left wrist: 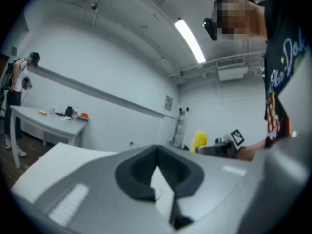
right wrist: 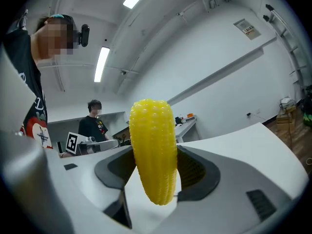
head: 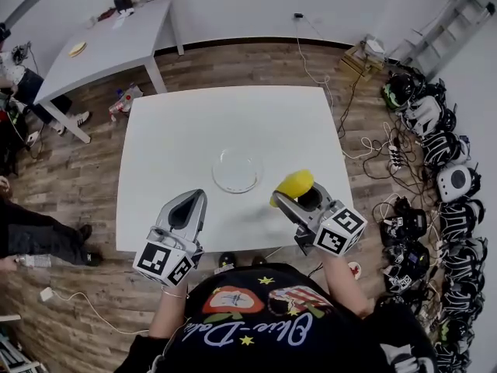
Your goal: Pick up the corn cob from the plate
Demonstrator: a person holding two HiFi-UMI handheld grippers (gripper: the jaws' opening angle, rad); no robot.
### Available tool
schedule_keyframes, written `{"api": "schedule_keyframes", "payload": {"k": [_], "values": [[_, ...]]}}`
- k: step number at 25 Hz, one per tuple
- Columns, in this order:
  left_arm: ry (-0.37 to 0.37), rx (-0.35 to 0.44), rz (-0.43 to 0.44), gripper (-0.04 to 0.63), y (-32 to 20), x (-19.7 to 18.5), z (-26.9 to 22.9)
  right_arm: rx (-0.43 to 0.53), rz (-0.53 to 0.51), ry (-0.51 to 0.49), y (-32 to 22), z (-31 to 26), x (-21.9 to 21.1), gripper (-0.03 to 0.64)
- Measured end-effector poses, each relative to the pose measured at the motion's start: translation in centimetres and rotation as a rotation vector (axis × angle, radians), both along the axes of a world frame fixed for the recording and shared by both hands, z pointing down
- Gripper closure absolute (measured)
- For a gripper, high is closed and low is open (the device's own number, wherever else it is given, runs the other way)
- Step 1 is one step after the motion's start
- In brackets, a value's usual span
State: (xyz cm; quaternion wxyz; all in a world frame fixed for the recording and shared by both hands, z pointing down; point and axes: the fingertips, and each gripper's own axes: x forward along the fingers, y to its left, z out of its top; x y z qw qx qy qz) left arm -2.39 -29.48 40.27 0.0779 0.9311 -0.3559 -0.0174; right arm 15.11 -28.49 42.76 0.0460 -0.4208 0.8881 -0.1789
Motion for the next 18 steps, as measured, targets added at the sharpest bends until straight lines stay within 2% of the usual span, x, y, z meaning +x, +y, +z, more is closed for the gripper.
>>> {"api": "schedule_keyframes", "payload": {"k": [18], "values": [[-0.016, -0.012, -0.029, 0.600, 0.5, -1.6, 0.4, -0.004, -0.023, 0.015, 0.2, -0.4, -1.2, 0.350]]}}
